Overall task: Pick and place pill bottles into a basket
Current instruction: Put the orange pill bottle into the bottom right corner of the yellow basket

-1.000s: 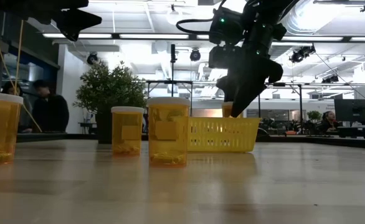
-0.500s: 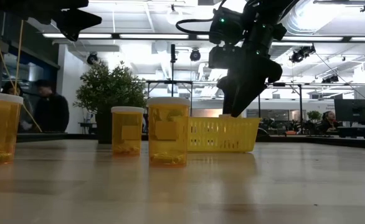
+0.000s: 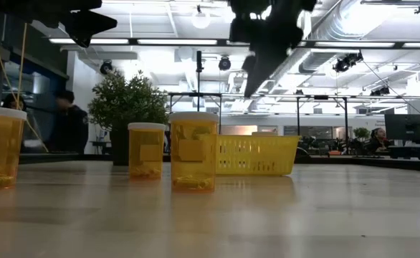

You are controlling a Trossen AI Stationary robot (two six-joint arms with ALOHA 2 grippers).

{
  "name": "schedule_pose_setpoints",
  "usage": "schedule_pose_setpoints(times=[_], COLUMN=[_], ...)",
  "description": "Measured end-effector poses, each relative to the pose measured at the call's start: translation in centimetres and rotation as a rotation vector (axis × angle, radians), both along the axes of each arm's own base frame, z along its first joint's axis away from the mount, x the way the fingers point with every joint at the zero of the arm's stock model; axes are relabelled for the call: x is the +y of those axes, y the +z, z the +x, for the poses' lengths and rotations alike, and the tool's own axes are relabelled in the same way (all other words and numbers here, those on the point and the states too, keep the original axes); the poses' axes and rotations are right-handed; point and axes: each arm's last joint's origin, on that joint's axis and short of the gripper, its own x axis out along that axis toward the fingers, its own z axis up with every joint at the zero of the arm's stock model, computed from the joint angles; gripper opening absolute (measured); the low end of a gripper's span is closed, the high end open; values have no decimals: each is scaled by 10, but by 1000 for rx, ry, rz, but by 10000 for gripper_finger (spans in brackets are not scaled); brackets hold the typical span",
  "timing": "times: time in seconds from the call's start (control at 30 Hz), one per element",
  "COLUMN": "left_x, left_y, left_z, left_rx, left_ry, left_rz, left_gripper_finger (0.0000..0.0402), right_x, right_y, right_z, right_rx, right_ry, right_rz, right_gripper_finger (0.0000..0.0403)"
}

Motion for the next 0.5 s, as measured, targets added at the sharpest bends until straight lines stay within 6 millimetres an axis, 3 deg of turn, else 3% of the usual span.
schedule_pose_setpoints(times=[0.17, 0.5], left_x=[0, 0], left_y=[-1, -3], left_z=[0, 0], left_rx=[7, 30], left_ry=[1, 2], left_rz=[-4, -5], left_gripper_finger=[276, 276], right_x=[24, 126], right_y=[29, 68], right_z=[-6, -58], right_rx=[27, 16], right_ry=[68, 41], right_rz=[93, -26], right_gripper_finger=[250, 249])
